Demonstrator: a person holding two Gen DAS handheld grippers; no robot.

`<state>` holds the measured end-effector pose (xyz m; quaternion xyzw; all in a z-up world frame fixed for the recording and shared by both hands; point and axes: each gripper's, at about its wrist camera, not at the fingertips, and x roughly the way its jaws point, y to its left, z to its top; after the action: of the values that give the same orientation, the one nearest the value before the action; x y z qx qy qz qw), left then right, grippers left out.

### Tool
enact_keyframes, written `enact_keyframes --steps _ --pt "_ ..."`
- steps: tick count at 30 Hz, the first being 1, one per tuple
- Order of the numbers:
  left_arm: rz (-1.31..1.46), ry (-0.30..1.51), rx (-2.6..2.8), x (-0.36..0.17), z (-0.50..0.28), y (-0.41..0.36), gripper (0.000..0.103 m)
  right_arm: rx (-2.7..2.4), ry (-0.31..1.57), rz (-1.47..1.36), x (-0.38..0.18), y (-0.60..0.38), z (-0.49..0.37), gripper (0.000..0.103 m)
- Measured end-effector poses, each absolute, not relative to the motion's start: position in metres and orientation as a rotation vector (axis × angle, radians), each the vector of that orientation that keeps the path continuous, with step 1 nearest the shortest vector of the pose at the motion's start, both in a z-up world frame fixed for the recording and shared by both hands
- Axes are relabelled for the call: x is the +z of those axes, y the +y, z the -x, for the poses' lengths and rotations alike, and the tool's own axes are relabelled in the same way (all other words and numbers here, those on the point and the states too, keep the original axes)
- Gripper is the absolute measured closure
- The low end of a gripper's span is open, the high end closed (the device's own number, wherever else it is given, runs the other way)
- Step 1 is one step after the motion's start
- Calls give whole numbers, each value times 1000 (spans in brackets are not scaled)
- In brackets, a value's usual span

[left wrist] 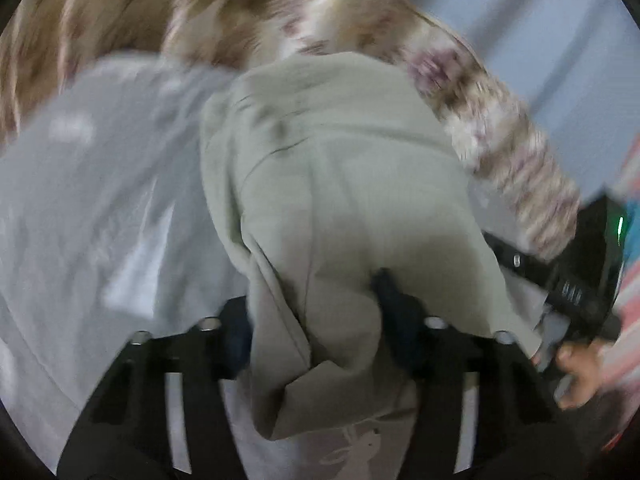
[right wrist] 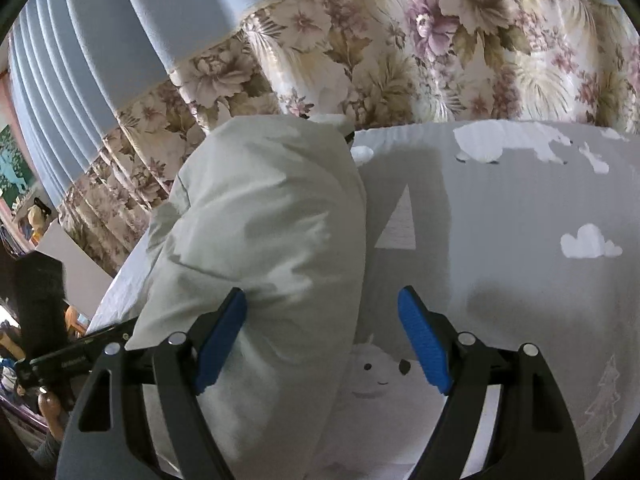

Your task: Fold large clothes

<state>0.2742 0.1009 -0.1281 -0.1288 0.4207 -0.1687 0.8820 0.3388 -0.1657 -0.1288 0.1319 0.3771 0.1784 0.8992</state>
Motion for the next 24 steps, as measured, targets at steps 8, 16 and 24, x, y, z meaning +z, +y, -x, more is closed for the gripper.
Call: enact_keyframes --steps 8,16,24 --pt "206 909 -351 -134 -274 113 59 358 787 -297 -145 -141 -345 20" --pt "254 909 -344 -135 -279 115 74 552 890 -389 -161 -138 -376 37" --pt "270 886 -308 -131 -272 114 82 623 812 -172 -137 -127 -365 58"
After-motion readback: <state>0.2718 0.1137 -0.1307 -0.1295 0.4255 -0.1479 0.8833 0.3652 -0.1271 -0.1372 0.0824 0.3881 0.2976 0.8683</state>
